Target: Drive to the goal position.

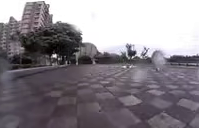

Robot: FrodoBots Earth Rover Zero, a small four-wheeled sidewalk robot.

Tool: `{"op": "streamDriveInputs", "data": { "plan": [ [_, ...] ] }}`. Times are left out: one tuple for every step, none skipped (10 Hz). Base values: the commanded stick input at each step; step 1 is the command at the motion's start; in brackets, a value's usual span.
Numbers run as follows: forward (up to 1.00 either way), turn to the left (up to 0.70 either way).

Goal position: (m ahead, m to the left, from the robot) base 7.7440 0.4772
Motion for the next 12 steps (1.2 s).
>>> {"op": "streamDriveInputs", "data": {
  "plan": [
    [0.97, 0.0],
    [0.97, 0.0],
    [0.97, 0.0],
    [0.97, 0.0],
    [0.97, 0.0],
    [0.97, 0.0],
    [0.97, 0.0],
    [0.97, 0.0],
    [0.97, 0.0],
    [0.97, 0.0],
    [0.97, 0.0],
    [0.97, 0.0]
  ]
}}
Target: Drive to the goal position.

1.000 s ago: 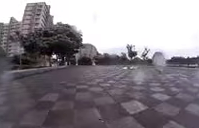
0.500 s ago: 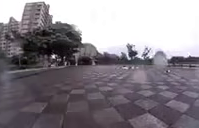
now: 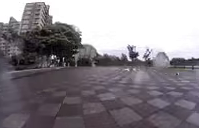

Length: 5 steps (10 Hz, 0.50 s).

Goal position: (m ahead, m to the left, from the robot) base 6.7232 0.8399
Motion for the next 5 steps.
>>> {"op": "streamDriveInputs", "data": {
  "plan": [
    [0.97, 0.0],
    [0.97, 0.0],
    [0.97, 0.0],
    [0.97, 0.0],
    [0.97, 0.0]
  ]
}}
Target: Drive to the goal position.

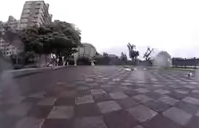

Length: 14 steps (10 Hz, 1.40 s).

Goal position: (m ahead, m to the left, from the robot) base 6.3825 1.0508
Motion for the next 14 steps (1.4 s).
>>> {"op": "streamDriveInputs", "data": {
  "plan": [
    [0.97, 0.0],
    [0.97, 0.0],
    [0.97, 0.0],
    [0.97, 0.0],
    [0.97, 0.0],
    [0.97, 0.0],
    [0.97, 0.0],
    [0.97, 0.0],
    [0.97, 0.0],
    [0.97, 0.0],
    [0.97, 0.0],
    [0.95, 0.0],
    [0.93, 0.0],
    [0.92, 0.0]
  ]
}}
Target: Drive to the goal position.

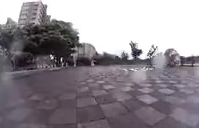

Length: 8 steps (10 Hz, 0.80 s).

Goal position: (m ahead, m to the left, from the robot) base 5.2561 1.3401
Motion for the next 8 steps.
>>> {"op": "streamDriveInputs", "data": {
  "plan": [
    [0.92, 0.0],
    [0.92, 0.0],
    [0.87, 0.0],
    [0.81, 0.0],
    [0.81, 0.0],
    [0.81, 0.0],
    [0.84, 0.0],
    [0.87, 0.0]
  ]
}}
